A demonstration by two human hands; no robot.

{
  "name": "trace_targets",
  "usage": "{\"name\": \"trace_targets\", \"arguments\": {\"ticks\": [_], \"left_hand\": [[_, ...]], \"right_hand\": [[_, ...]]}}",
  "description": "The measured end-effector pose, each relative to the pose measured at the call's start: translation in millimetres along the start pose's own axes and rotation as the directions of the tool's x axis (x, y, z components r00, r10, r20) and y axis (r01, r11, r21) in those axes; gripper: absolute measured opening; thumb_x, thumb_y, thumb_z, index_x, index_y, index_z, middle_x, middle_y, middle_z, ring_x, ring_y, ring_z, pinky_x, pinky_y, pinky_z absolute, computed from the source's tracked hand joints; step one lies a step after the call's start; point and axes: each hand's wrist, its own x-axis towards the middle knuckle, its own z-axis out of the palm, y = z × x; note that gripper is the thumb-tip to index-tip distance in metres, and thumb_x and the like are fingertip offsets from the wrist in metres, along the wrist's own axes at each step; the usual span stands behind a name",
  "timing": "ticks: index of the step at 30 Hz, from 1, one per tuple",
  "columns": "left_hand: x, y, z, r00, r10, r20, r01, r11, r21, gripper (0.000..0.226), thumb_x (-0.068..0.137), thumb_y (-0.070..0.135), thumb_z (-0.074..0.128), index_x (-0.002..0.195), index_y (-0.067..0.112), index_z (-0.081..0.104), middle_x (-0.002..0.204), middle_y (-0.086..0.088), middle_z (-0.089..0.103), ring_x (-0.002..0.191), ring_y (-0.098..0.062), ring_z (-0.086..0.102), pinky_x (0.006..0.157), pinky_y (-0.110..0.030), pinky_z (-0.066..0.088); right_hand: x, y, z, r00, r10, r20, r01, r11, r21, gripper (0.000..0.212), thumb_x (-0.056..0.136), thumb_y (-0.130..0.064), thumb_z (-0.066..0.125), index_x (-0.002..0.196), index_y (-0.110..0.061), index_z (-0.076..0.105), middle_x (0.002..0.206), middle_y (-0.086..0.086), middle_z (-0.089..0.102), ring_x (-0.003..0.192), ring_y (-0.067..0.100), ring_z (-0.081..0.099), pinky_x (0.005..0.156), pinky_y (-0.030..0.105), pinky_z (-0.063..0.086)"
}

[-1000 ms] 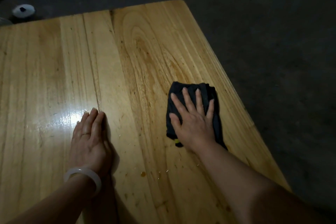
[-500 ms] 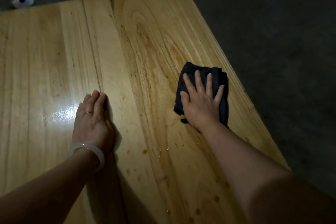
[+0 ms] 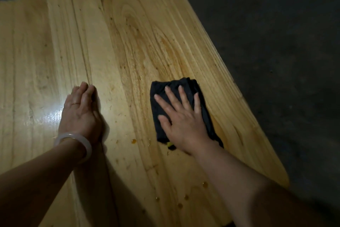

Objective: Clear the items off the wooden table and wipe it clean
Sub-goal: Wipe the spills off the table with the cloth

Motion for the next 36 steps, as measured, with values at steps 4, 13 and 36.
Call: {"name": "trace_targets", "arguments": {"ticks": [4, 13, 36], "left_hand": [[0, -2, 0, 1.0, -0.004, 0.004, 0.004, 1.0, 0.008, 0.044, 0.098, 0.014, 0.038, 0.142, 0.013, 0.037, 0.153, -0.007, 0.029, 0.143, -0.023, 0.018, 0.118, -0.037, 0.012], [1, 1, -5, 0.999, -0.018, 0.048, 0.019, 1.0, -0.008, 0.043, 0.098, 0.018, 0.037, 0.141, 0.013, 0.038, 0.153, -0.008, 0.028, 0.143, -0.025, 0.018, 0.118, -0.037, 0.01], [-84, -32, -72, 0.95, -0.275, 0.151, 0.305, 0.923, -0.236, 0.048, 0.096, 0.002, 0.039, 0.141, 0.015, 0.041, 0.153, 0.005, 0.029, 0.144, -0.009, 0.013, 0.118, -0.03, 0.011]], "right_hand": [[26, 42, -14, 1.0, 0.021, -0.01, -0.021, 0.999, -0.046, 0.054, 0.101, -0.053, 0.014, 0.15, -0.046, -0.007, 0.16, -0.014, -0.018, 0.146, 0.014, -0.024, 0.116, 0.052, -0.016], [17, 76, -20, 0.981, 0.19, -0.029, -0.191, 0.981, -0.019, 0.055, 0.101, -0.053, 0.011, 0.151, -0.042, -0.01, 0.159, -0.012, -0.022, 0.145, 0.014, -0.027, 0.116, 0.051, -0.016], [-1, -55, 11, 0.969, -0.236, 0.074, 0.242, 0.967, -0.076, 0.053, 0.098, -0.055, 0.007, 0.149, -0.049, -0.008, 0.159, -0.019, -0.02, 0.144, 0.01, -0.028, 0.115, 0.052, -0.018]]}}
